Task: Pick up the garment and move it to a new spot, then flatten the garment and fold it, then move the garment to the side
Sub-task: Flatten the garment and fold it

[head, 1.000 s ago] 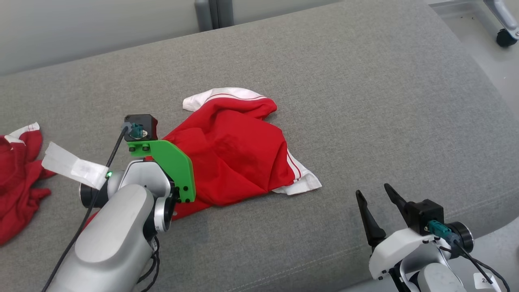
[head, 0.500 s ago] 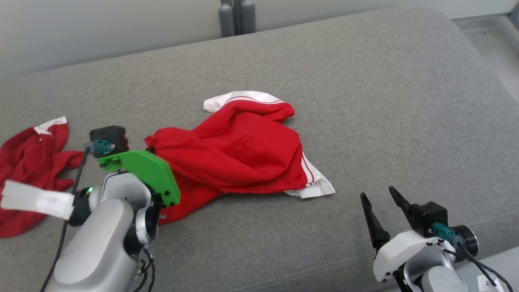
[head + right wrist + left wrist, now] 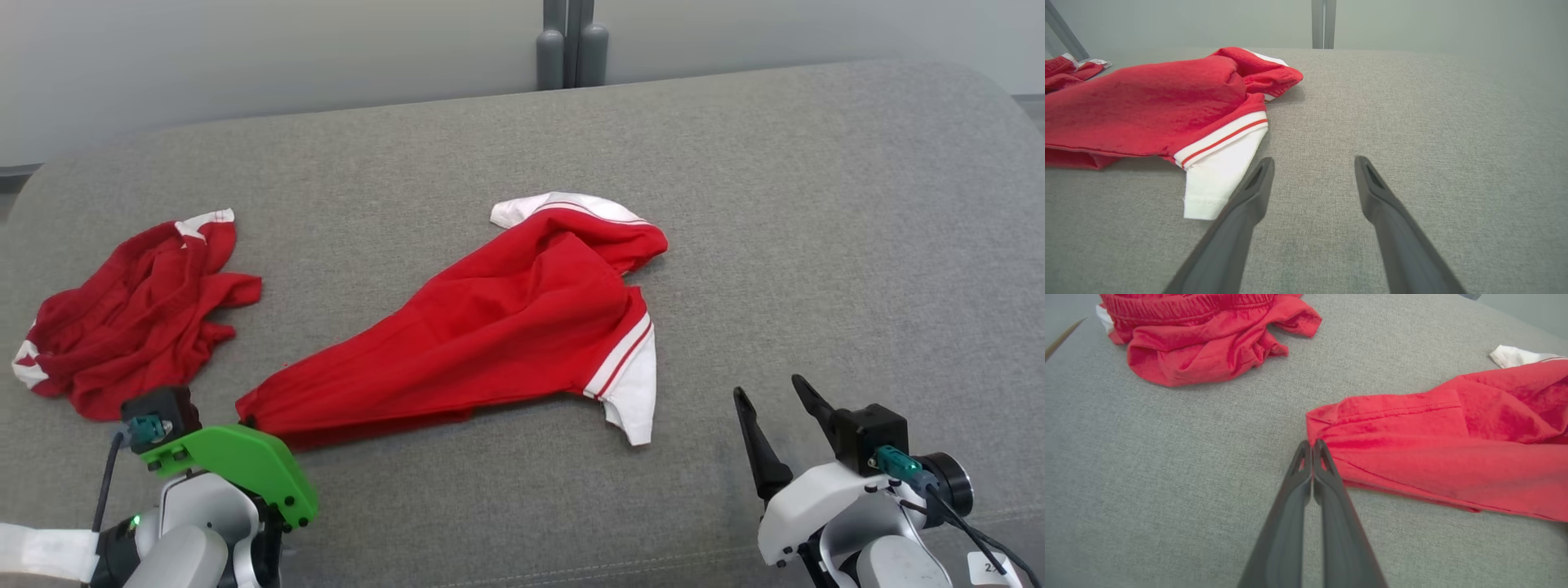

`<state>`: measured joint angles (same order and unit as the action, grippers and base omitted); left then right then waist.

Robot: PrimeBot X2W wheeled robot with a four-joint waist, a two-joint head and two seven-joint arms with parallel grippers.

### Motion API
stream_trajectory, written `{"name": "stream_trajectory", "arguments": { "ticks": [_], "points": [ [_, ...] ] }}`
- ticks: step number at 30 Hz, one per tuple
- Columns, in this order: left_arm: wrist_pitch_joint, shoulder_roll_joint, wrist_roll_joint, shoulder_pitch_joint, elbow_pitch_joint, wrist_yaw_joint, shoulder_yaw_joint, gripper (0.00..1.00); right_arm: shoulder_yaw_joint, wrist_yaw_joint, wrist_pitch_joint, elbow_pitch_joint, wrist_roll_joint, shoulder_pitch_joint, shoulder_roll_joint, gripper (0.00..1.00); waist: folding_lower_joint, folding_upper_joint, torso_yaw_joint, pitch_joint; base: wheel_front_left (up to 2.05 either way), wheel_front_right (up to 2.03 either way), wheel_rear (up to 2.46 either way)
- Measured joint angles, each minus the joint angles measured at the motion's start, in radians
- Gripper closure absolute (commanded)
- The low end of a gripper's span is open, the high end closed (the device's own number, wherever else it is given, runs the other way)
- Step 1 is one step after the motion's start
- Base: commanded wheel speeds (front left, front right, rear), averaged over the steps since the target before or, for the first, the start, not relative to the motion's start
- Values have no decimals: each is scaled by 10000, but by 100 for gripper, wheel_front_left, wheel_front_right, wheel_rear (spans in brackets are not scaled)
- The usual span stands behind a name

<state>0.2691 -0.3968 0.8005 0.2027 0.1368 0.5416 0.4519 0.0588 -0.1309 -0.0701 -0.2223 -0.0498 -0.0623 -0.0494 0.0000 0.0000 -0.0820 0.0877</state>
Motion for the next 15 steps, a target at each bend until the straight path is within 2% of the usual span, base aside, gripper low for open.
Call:
{"name": "stream_trajectory", "arguments": {
  "ticks": [7,15],
  "points": [
    [-499,226,96,-388,159,96,-201,100,224,0,224,12,42,68,6,0,0,0,246,-156,0,0,0],
    [-1016,107,-23,-397,510,219,-477,100,307,0,263,25,17,118,2,0,0,0,302,-157,0,0,0]
  ]
}}
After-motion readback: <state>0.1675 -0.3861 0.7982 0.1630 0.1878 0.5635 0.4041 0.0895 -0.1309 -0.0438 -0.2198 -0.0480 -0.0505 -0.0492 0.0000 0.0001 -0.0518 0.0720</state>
